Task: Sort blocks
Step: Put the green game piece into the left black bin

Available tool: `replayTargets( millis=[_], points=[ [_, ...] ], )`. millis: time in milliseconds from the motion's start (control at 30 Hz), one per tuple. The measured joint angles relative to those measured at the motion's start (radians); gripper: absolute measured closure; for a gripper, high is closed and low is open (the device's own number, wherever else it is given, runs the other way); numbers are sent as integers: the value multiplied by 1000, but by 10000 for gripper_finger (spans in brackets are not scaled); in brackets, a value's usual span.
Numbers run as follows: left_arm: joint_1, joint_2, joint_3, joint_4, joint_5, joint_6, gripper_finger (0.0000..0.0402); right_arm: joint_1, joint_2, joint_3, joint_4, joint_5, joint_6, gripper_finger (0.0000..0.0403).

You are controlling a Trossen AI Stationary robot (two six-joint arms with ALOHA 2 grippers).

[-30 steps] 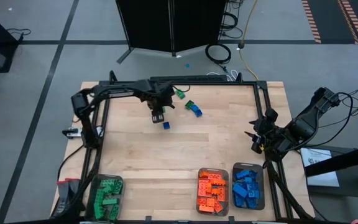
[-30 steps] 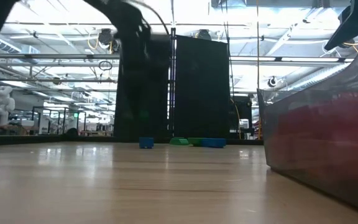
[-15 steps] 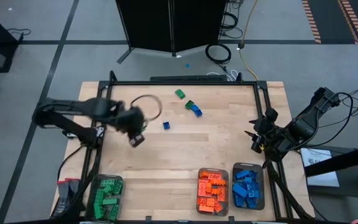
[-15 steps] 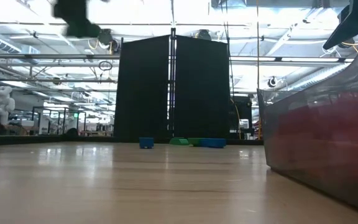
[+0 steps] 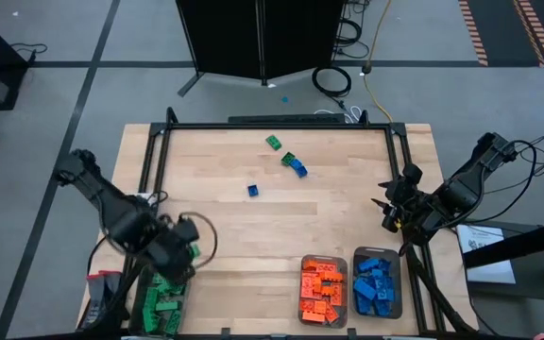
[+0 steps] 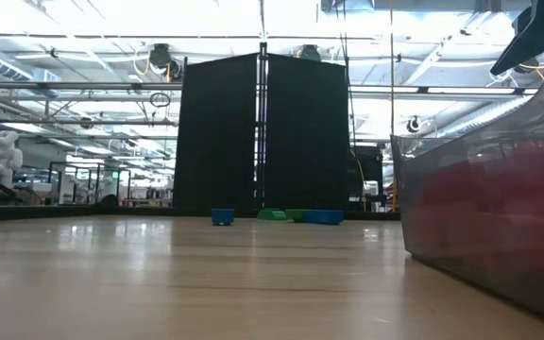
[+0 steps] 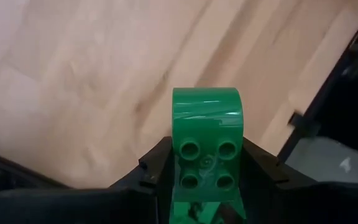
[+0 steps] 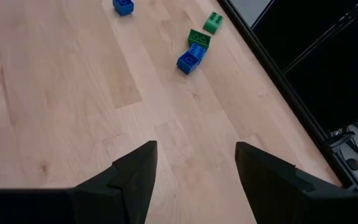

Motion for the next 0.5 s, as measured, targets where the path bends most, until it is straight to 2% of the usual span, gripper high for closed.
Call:
replayTargets(
  millis=[300, 500],
  points=[
    [-207, 122, 0, 8, 63, -180, 279, 0, 0, 0, 0, 0, -11, 190],
    [-341, 156, 0, 27, 113, -415, 279, 0, 0, 0, 0, 1, -33, 190]
  ],
)
